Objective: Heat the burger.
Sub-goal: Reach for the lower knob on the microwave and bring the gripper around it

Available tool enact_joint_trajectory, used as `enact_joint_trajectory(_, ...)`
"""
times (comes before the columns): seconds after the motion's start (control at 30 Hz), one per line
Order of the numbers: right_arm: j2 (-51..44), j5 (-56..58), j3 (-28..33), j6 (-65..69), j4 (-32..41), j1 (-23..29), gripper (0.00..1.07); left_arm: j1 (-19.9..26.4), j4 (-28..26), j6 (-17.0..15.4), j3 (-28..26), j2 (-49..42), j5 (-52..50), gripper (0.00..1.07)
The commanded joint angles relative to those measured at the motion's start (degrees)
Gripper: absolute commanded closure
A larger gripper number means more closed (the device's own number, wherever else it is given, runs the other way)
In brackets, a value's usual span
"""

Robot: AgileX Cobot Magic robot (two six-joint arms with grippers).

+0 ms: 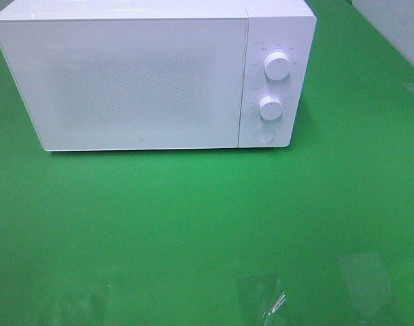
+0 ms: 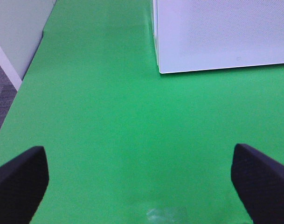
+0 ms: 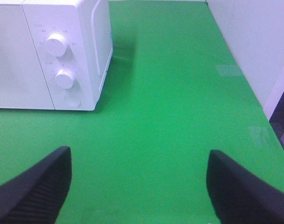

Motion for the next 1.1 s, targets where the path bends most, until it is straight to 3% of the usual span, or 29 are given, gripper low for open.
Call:
enact_joint_trajectory(0.03,2.5,-4.9,-0.3,-0.4,-0.3,-0.1,0.32,0.2,-0.2,-0.3,0.2,-1.0,0.2,0.08)
enact_joint_trajectory(0.1,7.7,-10.9,-0.1,-0.3,-0.3,-0.1,0.32,0.2,-0.2,-0.3,0.2,-1.0,0.2,0.08)
enact_joint_trajectory(0.33,12.1,-21.9,2.9,-0.2,-0.2,-0.1,0.32,0.2,-0.2,-0.3,0.2,-1.0,0.2,0.08)
enact_joint_trajectory(0.47,18.0,-34.5,8.3,-0.2,-0.3,-0.1,0.32,0.2,-0.2,-0.3,0.2,-1.0,0.2,0.08)
enact_joint_trajectory(0.7,26.9,-45.6,11.8,-0.2,-0.3,-0.1,0.32,0.2,-0.2,-0.3,0.2,-1.0,0.2,0.08)
enact_joint_trajectory(1.1,43.8,-67.1,12.0,-0.2,-0.2,-0.1,0.32,0.2,-0.2,-0.3,0.2,-1.0,0.2,0.08)
